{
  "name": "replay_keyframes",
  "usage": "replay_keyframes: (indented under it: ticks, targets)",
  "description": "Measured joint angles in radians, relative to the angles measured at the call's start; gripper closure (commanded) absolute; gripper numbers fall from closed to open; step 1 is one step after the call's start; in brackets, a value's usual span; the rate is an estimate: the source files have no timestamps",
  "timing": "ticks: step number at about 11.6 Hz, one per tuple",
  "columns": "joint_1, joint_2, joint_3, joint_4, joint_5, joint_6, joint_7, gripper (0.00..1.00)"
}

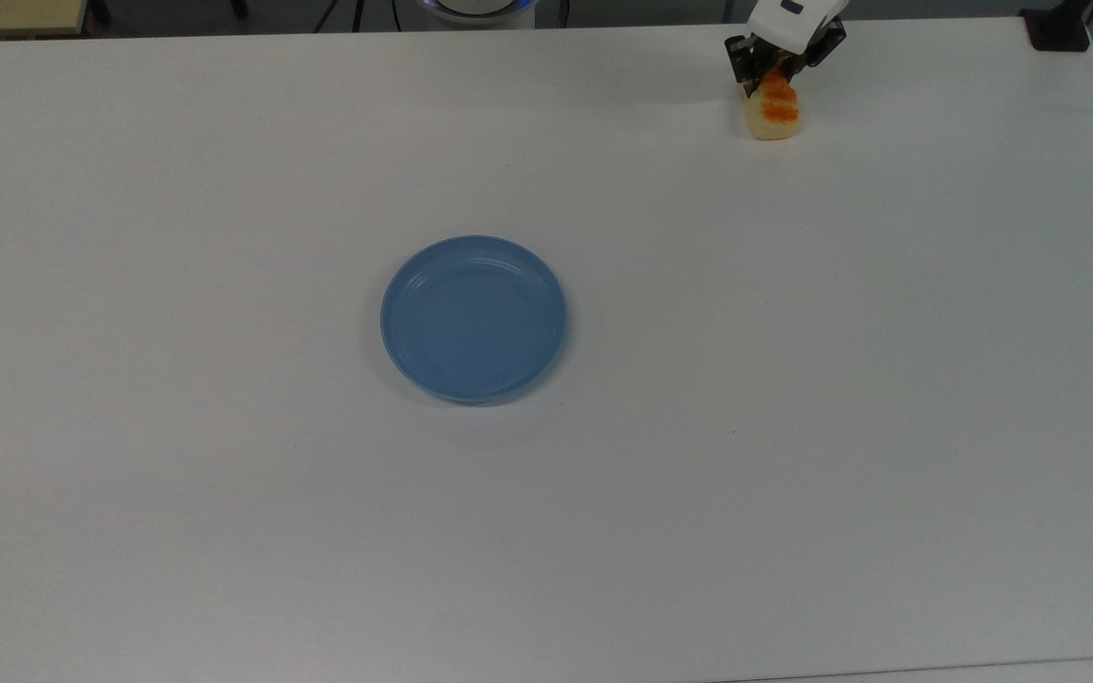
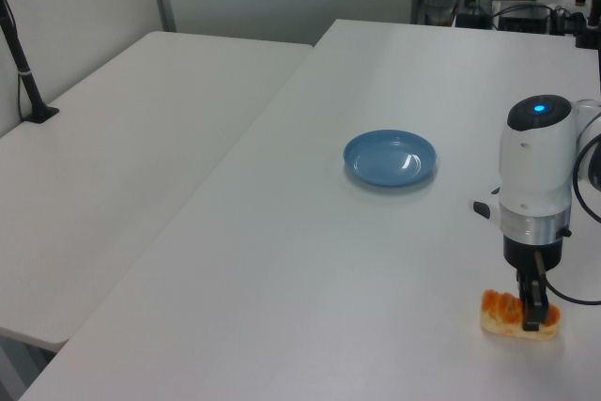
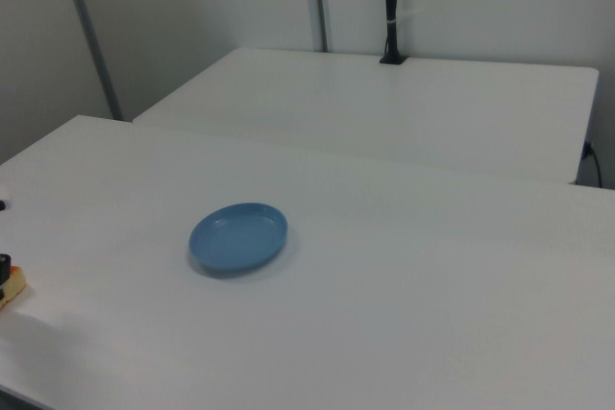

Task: Put the bread on a plate
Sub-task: 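Lower the gripper onto the bread roll and close on it, then lift the bread roll and carry it toward the blue plate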

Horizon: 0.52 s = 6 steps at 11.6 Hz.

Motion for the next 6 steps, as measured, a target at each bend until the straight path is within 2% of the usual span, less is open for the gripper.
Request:
replay_keyframes:
  ticks: [3,6]
  targets:
    - [-0.028,-0.001,-0.002,0.049,-0.001,-0.03,0.0,0.61]
    - [-0.128,-0.004,-0.011,0.174,-0.015,-0.178,-0.028,0.61]
